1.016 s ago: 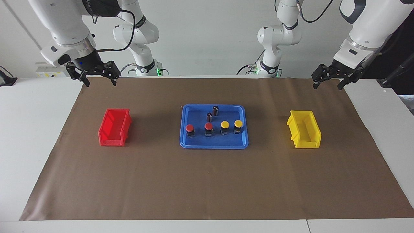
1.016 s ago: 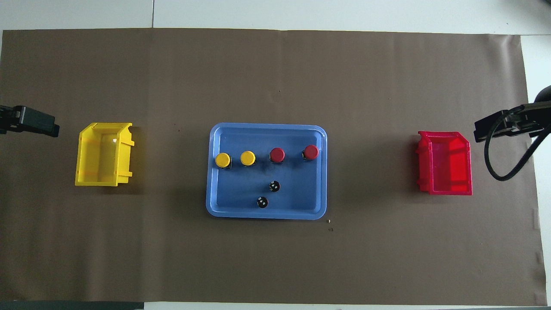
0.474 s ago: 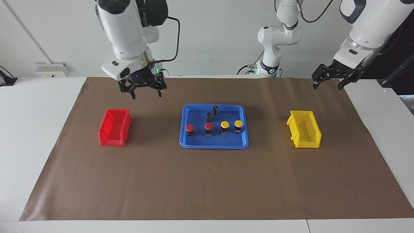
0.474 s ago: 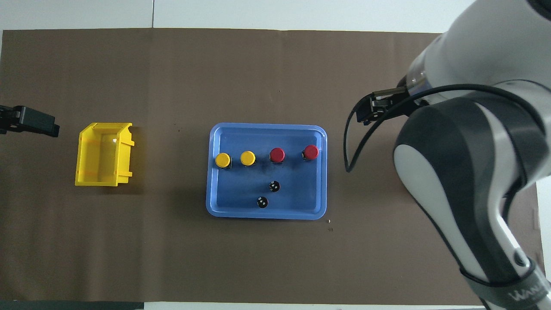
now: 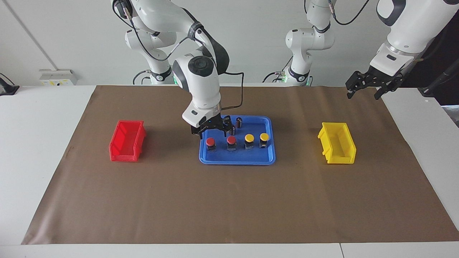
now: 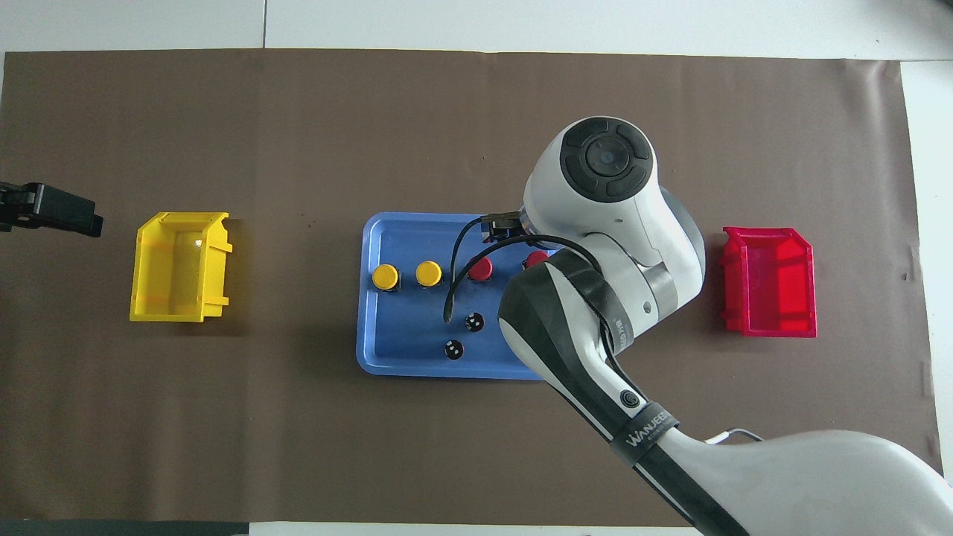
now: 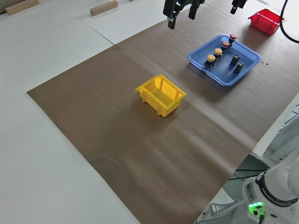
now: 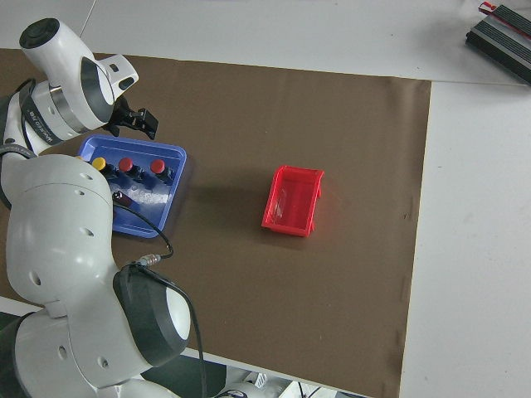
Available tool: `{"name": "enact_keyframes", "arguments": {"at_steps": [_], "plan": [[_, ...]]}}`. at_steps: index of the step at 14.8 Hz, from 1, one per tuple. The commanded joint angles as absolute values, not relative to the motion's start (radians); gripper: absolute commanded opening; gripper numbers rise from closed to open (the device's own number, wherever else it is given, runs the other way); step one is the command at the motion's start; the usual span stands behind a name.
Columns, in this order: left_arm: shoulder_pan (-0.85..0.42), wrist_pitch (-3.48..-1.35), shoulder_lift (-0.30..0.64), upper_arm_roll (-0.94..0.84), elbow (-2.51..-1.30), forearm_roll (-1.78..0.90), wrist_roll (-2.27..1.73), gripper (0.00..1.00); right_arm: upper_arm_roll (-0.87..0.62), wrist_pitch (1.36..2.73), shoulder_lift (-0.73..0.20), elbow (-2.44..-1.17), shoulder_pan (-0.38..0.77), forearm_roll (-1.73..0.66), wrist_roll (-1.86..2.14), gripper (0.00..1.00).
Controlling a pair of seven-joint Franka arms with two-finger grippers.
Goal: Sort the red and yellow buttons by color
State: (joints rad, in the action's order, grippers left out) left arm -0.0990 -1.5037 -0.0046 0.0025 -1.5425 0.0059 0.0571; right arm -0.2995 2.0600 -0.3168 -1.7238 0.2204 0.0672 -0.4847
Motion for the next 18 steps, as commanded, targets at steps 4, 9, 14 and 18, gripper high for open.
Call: {"name": "enact_keyframes", "arguments": {"at_steps": [4,9,14,18], "plan": [[-0.094,-1.514,-0.035,0.002,-1.577,-0.002,0.069,1.0,-0.305,2.164,-0.276,-1.874,0.209,0.08,-0.514,0.8],[-0.094,-1.514,-0.035,0.002,-1.577,-0.002,0.069,1.0,-0.305,2.207,-0.314,-1.885,0.207,0.156,-0.529,0.77],[-0.095,-1.522,-0.034,0.002,-1.577,-0.002,0.067,1.0,-0.308,2.224,-0.325,-1.885,0.209,0.156,-0.577,0.59],[-0.095,-1.522,-0.034,-0.002,-1.577,0.002,0.029,1.0,-0.31,2.175,-0.325,-1.859,0.209,0.143,-0.577,0.15]]}}
